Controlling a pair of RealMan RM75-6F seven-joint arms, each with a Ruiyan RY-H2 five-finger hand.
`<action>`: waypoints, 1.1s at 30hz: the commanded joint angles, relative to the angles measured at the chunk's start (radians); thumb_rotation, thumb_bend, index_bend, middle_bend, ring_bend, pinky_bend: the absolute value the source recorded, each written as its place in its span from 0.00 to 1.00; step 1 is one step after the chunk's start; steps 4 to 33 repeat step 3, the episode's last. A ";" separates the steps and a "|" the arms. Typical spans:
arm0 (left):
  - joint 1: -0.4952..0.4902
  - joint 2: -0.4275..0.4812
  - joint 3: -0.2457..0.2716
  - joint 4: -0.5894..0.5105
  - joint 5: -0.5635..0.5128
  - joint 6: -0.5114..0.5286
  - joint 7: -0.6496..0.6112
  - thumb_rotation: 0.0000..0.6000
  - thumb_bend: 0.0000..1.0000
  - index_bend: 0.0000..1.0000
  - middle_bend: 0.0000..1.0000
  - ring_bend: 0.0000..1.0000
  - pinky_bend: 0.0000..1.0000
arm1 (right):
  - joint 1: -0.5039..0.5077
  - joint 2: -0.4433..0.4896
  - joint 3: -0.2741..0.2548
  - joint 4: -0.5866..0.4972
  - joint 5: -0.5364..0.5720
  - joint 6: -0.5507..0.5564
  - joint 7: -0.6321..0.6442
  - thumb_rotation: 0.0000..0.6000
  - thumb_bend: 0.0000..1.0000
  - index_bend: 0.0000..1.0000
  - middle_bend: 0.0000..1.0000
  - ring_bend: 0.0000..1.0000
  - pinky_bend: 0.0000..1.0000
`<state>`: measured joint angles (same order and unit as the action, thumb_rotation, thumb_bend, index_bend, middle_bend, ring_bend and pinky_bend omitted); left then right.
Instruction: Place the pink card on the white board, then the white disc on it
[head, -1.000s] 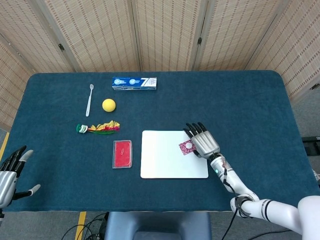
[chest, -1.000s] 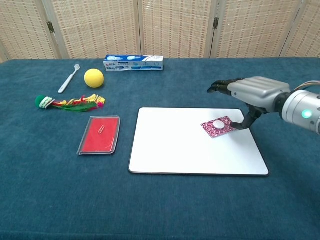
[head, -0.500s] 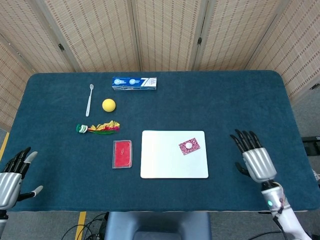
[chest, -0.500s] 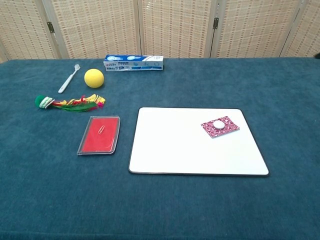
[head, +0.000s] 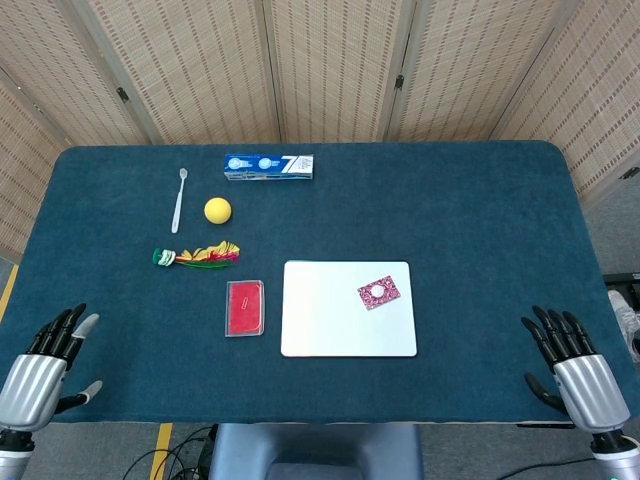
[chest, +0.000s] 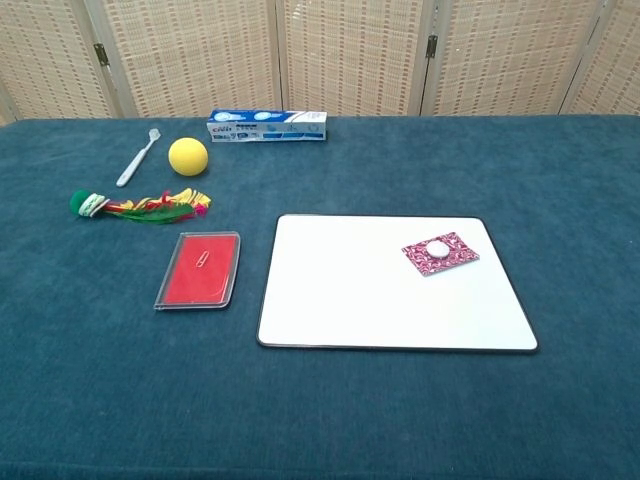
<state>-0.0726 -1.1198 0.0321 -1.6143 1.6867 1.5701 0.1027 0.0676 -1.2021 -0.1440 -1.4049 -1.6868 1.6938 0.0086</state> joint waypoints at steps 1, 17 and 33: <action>0.003 0.000 0.000 0.004 -0.001 0.002 -0.008 1.00 0.17 0.08 0.00 0.00 0.19 | -0.004 0.000 0.006 -0.010 -0.004 -0.017 -0.026 1.00 0.20 0.05 0.00 0.00 0.00; -0.001 0.001 -0.002 0.005 -0.010 -0.009 -0.020 1.00 0.17 0.08 0.00 0.00 0.19 | -0.002 -0.005 0.014 -0.013 0.000 -0.034 -0.043 1.00 0.20 0.05 0.00 0.00 0.00; -0.001 0.001 -0.002 0.005 -0.010 -0.009 -0.020 1.00 0.17 0.08 0.00 0.00 0.19 | -0.002 -0.005 0.014 -0.013 0.000 -0.034 -0.043 1.00 0.20 0.05 0.00 0.00 0.00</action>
